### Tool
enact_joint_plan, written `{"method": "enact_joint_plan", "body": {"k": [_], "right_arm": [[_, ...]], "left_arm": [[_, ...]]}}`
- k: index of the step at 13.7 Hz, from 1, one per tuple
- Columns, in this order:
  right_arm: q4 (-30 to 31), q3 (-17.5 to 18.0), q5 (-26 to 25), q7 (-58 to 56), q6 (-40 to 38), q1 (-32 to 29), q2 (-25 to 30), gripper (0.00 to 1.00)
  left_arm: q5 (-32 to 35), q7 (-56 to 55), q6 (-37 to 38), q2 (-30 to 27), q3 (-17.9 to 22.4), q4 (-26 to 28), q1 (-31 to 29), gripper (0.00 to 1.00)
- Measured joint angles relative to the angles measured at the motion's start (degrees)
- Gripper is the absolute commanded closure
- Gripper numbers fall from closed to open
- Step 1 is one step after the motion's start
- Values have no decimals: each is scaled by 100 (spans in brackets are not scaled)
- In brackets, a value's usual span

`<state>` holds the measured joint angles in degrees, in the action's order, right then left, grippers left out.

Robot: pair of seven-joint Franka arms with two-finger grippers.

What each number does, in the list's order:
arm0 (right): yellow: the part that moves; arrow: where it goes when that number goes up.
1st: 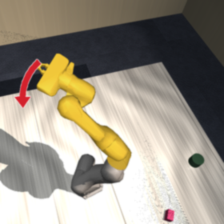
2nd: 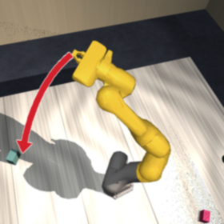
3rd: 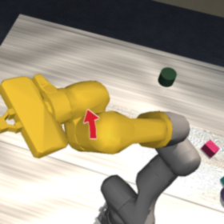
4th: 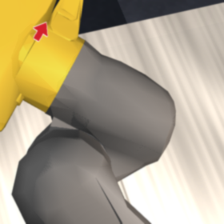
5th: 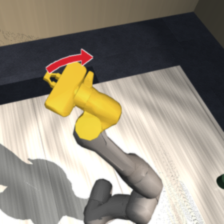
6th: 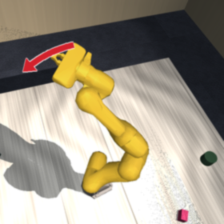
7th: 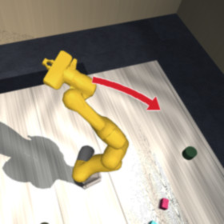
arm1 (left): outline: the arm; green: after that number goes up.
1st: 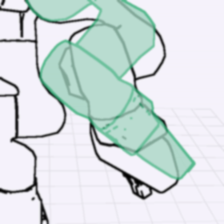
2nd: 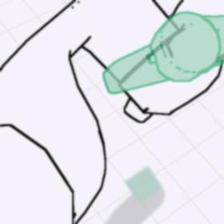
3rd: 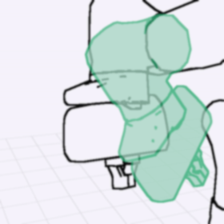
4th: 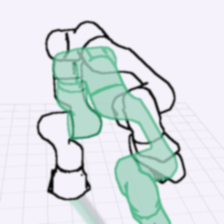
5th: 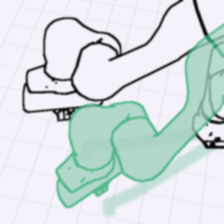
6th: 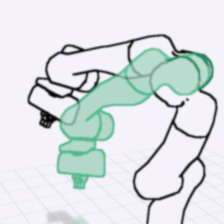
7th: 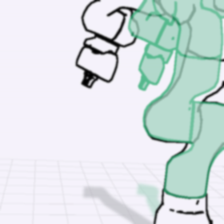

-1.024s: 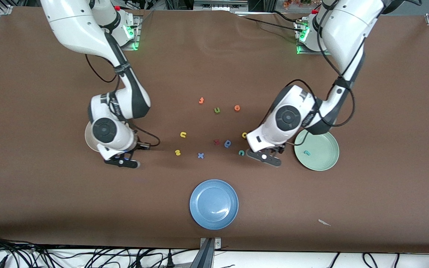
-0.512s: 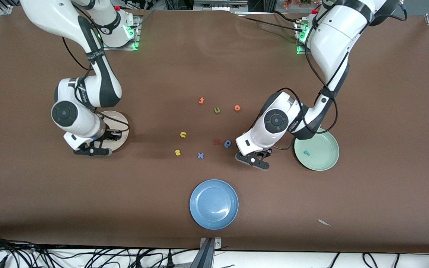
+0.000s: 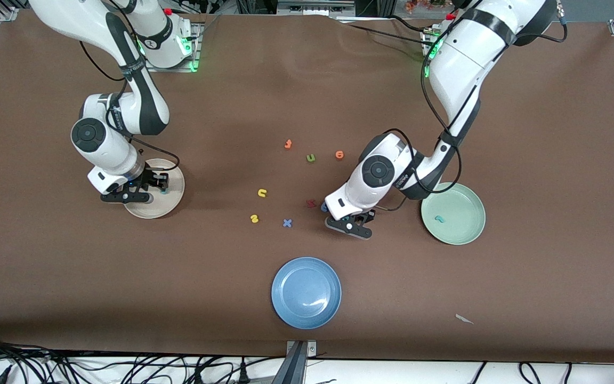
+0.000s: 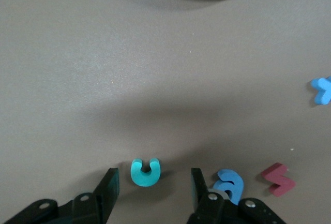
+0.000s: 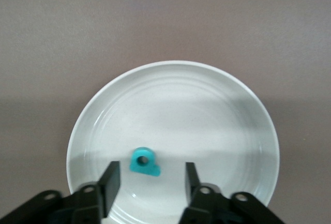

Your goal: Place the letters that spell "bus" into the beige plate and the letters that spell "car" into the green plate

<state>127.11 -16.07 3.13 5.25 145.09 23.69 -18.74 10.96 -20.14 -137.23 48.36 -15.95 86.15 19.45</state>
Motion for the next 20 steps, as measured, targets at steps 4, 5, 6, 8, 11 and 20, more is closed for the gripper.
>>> {"method": "enact_joint_plan", "body": {"k": [4, 5, 6, 8, 11, 20], "right_arm": [[-673, 4, 99, 107, -1390, 46, 201, 0], [-901, 32, 222, 250, -1618, 84, 214, 0], [-1053, 97, 362, 457, -1693, 132, 208, 0], [-1255, 302, 476, 1137, -1714, 267, 114, 0], [-1716, 507, 495, 2434, -1708, 597, -288, 0], [-3113, 584, 639, 4500, -1408, 1324, -1747, 1]], "left_arm": [[146, -81, -6, 83, 95, -12, 59, 44], [186, -87, -6, 101, 104, -14, 59, 63], [225, -97, -6, 107, 110, -17, 58, 87], [247, -110, -6, 105, 131, -62, 54, 91], [247, -122, -6, 104, 135, -122, 34, 91], [334, -87, 1778, -617, 145, -214, -699, 90]]}}
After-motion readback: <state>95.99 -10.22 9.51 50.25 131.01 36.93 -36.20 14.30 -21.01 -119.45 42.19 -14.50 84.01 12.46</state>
